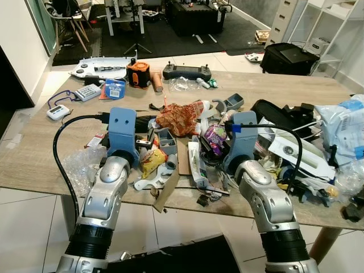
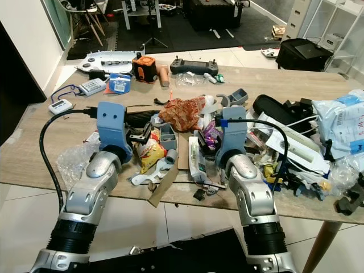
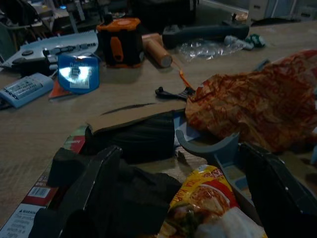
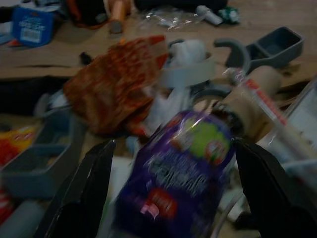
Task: Picking trash to rubbish bin
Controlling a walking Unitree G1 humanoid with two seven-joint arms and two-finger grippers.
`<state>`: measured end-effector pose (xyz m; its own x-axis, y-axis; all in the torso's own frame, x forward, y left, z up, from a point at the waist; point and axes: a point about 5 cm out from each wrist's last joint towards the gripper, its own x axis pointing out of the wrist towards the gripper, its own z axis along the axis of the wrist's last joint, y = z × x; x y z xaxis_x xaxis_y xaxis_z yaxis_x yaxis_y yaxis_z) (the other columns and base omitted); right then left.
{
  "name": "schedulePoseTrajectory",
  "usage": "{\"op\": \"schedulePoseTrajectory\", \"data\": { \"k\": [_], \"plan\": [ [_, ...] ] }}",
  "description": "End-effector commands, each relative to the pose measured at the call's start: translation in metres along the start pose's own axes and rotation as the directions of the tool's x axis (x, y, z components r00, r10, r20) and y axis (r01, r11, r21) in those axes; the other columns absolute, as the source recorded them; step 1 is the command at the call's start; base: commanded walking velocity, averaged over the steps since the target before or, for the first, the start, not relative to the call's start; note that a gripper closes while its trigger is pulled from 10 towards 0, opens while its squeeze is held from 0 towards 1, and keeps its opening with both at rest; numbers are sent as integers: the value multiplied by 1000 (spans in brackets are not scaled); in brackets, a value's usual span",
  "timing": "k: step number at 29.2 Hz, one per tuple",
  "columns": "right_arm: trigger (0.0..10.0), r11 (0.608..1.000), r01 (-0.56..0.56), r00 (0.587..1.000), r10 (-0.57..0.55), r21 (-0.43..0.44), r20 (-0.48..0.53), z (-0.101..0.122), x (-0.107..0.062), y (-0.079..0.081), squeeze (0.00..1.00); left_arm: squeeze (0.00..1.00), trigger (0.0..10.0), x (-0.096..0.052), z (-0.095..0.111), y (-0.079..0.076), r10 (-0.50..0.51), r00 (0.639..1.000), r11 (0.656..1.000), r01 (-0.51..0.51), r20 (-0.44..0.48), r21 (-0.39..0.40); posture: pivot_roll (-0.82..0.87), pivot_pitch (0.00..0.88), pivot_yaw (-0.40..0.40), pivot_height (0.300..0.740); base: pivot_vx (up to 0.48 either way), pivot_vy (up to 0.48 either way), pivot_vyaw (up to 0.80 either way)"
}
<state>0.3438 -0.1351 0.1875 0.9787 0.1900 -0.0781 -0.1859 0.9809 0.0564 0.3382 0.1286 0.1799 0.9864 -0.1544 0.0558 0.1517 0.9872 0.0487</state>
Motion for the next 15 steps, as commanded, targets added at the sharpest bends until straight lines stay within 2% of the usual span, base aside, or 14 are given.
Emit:
{"op": "schedulePoseTrajectory", "data": {
  "k": [1,2,3,5,6,7,8,11,15],
  "plan": [
    [10000,999,33,997,-35,-17,-72,-8,4,-5,820,0,10000,1,-2,3,5,1000,1000,-5,-8,19,6,123,40,740,0,0,0],
    [10000,998,54,993,-56,-22,-108,-9,10,-8,510,0,10000,1,-1,3,2,1000,1000,-2,-8,21,5,124,40,740,0,0,0],
    [10000,997,63,988,-67,-34,-140,-9,16,-11,349,0,10000,2,0,2,0,1000,1000,0,-8,23,5,128,26,740,0,0,0],
    [10000,997,65,985,-70,-39,-161,-9,19,-12,349,0,10000,3,0,1,-2,1000,1000,2,-7,23,5,128,26,740,0,0,0],
    [10000,998,54,984,-60,-41,-167,-8,23,-12,0,0,10000,3,1,0,-1,1000,1000,2,-7,27,4,128,17,740,0,0,0],
    [10000,998,54,984,-60,-41,-167,-8,23,-12,0,0,10000,3,1,0,-1,1000,1000,2,-7,27,4,128,17,740,0,0,0],
    [10000,998,31,980,-39,-47,-195,-7,27,-10,0,0,10000,3,2,-2,-19,1000,998,19,-3,66,4,131,-10,740,0,0,0],
    [10000,998,-5,969,-10,-59,-247,-6,33,-7,0,0,10000,0,4,-8,-86,996,987,86,-3,139,9,131,-27,740,0,0,0],
    [10000,998,-34,967,18,-60,-253,0,36,-3,0,0,10000,-4,4,-6,-105,994,985,103,7,138,9,133,-34,740,0,0,0]
  ]
}}
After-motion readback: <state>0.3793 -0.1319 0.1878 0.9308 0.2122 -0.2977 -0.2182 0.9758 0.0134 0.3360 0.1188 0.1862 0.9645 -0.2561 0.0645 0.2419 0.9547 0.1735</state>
